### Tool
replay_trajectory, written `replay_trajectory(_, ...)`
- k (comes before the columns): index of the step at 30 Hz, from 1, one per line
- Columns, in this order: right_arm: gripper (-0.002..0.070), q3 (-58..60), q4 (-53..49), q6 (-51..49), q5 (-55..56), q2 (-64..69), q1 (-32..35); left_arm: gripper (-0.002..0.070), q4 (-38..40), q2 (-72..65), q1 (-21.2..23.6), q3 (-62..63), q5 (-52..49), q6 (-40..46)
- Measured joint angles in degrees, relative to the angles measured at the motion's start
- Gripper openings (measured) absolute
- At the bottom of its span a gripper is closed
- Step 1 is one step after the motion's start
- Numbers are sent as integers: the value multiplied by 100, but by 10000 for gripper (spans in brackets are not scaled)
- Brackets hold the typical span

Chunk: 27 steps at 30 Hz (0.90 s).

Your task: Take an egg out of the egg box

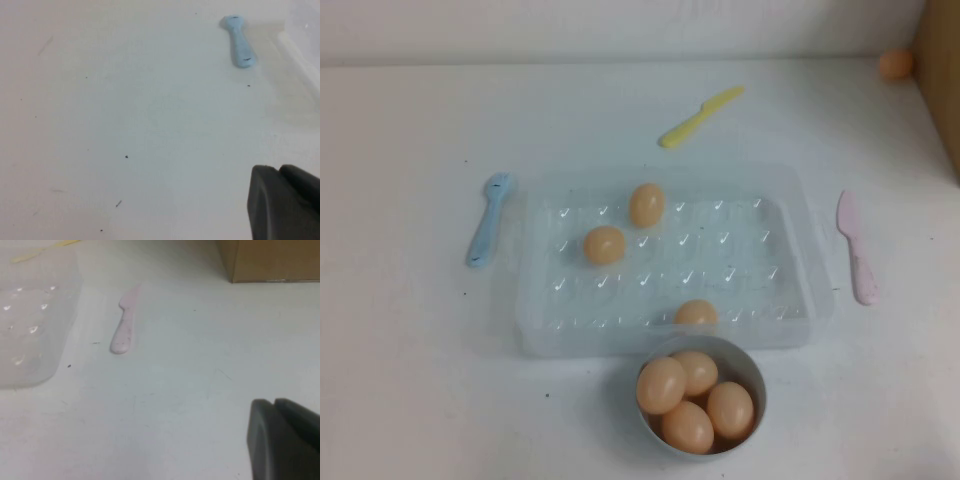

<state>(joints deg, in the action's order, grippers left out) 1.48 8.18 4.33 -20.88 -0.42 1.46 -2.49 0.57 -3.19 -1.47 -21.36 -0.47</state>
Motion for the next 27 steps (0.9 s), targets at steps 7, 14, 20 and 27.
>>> replay_trajectory(7,-18,0,0,0,0,0,0,-3,0,0,0,0,0,0)
replay_trajectory(14,-18,0,16,0,0,0,0,-3,0,0,0,0,0,0)
replay_trajectory(20,-18,0,233,0,0,0,0,-3,0,0,0,0,0,0)
replay_trajectory(27,-18,0,275,0,0,0,0,-3,0,0,0,0,0,0)
